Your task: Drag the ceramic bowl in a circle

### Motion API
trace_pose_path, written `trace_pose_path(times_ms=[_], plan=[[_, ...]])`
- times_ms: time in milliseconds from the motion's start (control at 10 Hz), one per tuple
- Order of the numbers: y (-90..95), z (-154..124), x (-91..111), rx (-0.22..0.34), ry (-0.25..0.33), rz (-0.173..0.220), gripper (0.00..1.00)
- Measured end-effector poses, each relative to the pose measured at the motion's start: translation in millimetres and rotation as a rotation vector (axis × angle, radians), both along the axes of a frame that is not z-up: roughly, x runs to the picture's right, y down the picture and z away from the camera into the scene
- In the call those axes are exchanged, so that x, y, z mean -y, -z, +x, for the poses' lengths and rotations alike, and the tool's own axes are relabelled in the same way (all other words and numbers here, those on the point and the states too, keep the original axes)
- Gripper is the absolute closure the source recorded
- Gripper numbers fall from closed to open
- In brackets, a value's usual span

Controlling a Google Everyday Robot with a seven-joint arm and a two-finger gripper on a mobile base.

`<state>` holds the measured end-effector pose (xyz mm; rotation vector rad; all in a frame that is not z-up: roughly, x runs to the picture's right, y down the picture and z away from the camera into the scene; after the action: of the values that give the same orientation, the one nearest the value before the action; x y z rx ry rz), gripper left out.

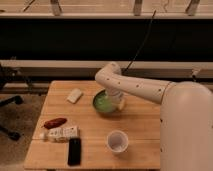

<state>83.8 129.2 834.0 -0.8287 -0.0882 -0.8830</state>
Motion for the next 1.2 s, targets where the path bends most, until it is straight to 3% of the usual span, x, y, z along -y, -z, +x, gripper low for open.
trace_pose_path(times_ms=[200, 400, 700, 900, 1000, 1200], plan=[[15.4, 9.7, -21.8, 0.001, 0.008, -0.023, 1.00], [23.6, 36.0, -27.1, -0.024, -0.024, -0.030, 0.97], [28.4, 80.8, -16.7, -0.099, -0.124, -0.010, 0.69], [25.7, 88.5, -5.8, -0.105, -0.186, 0.013, 0.50], [24.8, 91.1, -5.3, -0.103, -0.188, 0.022, 0.46], [24.5, 75.7, -5.0, -0.083, -0.152, 0.021, 0.55]])
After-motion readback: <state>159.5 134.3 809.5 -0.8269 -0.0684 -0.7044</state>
